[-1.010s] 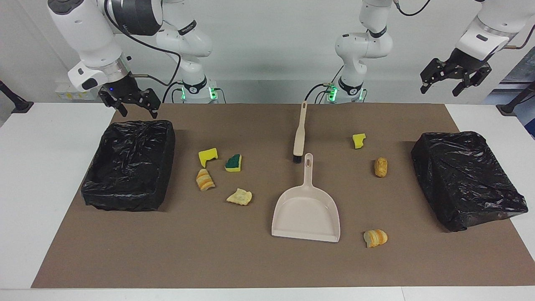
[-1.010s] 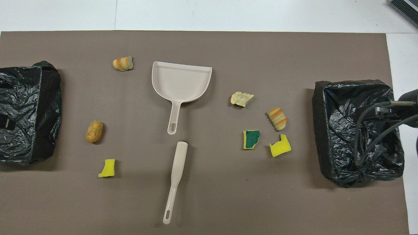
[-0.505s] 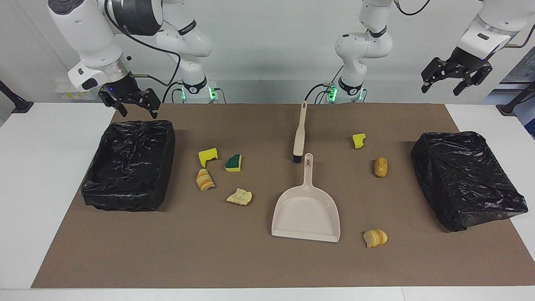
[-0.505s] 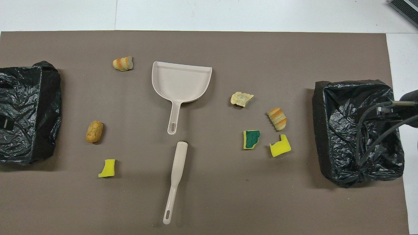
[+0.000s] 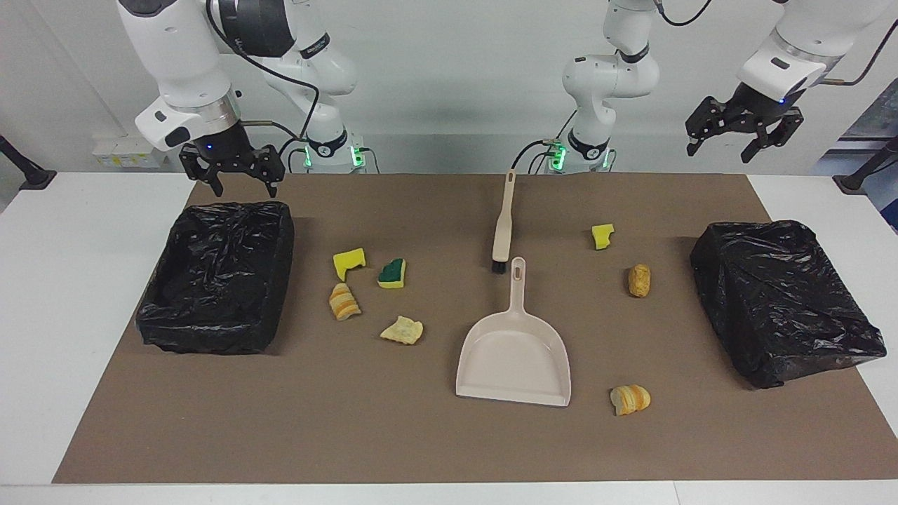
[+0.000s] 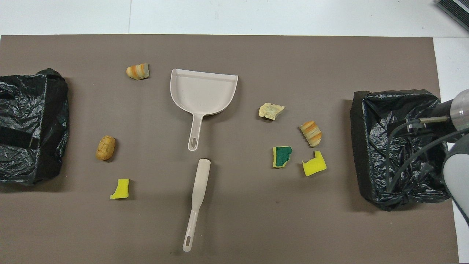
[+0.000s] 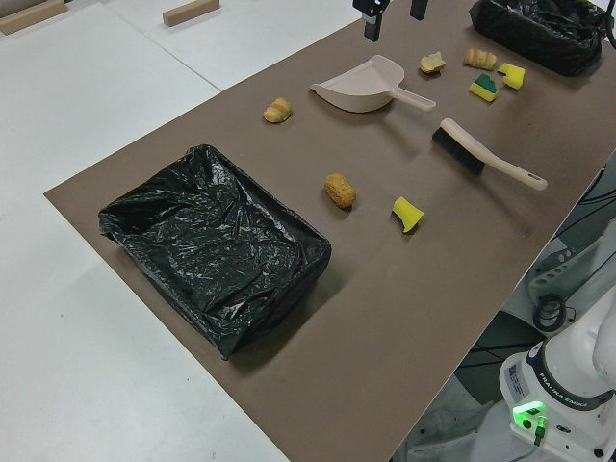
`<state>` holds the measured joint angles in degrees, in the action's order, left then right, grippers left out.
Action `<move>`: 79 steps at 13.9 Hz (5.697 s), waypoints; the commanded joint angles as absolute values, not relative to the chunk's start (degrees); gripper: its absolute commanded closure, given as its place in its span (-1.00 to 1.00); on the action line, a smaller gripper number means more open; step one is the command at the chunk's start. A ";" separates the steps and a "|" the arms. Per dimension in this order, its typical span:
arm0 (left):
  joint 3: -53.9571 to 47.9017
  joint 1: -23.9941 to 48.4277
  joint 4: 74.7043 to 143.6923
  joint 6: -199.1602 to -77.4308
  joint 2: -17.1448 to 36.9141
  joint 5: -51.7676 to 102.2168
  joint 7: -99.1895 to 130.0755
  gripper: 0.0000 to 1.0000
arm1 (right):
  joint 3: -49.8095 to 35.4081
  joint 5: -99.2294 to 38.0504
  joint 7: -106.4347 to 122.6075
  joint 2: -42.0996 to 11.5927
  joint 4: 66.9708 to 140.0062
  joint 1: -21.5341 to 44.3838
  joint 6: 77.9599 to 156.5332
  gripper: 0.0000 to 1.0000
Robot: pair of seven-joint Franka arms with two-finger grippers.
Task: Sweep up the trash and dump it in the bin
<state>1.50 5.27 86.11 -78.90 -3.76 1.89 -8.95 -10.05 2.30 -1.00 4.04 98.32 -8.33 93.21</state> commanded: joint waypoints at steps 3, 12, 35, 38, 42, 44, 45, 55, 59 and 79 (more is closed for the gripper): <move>1.67 14.39 98.67 -81.38 -10.80 2.55 -7.56 -1.00 | -10.11 -1.57 0.09 7.12 103.79 -8.88 95.26 -1.00; 1.32 32.25 121.71 -100.27 -13.89 2.90 13.79 -1.00 | -10.37 -2.37 -1.40 5.36 107.84 -2.48 103.17 -1.00; 2.02 45.62 140.46 -125.77 -9.23 2.11 32.52 0.71 | -11.34 -1.06 -23.20 -16.35 91.84 12.83 108.46 -1.00; 2.20 42.01 138.52 -119.65 -10.28 2.11 32.78 1.00 | -11.42 -1.14 -23.20 -16.35 92.11 12.83 108.54 -1.00; 2.29 35.18 137.20 -114.45 -16.94 1.85 32.00 1.00 | -11.43 -1.06 -25.03 -16.35 92.20 13.44 109.86 -1.00; 2.28 30.87 135.62 -115.57 -16.27 0.10 28.76 1.00 | -11.34 -0.79 -28.02 -17.66 92.11 15.63 111.35 -1.00; 2.37 27.11 134.31 -116.27 -14.69 -0.17 23.87 1.00 | -11.34 -0.18 -29.69 -18.19 92.11 16.43 112.14 -1.00; 2.29 8.09 97.59 -118.74 16.76 -7.90 -15.59 1.00 | -10.55 15.89 -49.47 -39.72 71.37 29.52 119.87 -1.00; 2.29 5.98 83.70 -118.74 27.05 -11.40 -27.31 1.00 | -10.37 16.79 -50.45 -39.73 71.45 32.43 119.01 -1.00; 1.49 7.56 100.34 -119.63 18.83 -23.29 -41.39 1.00 | -11.07 17.14 -50.80 -38.32 75.41 34.10 116.81 0.21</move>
<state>1.56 8.29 90.69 -120.07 27.01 -23.02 -40.37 -10.53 16.87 -51.76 -39.04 73.79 34.81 115.49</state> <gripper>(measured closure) 0.731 0.449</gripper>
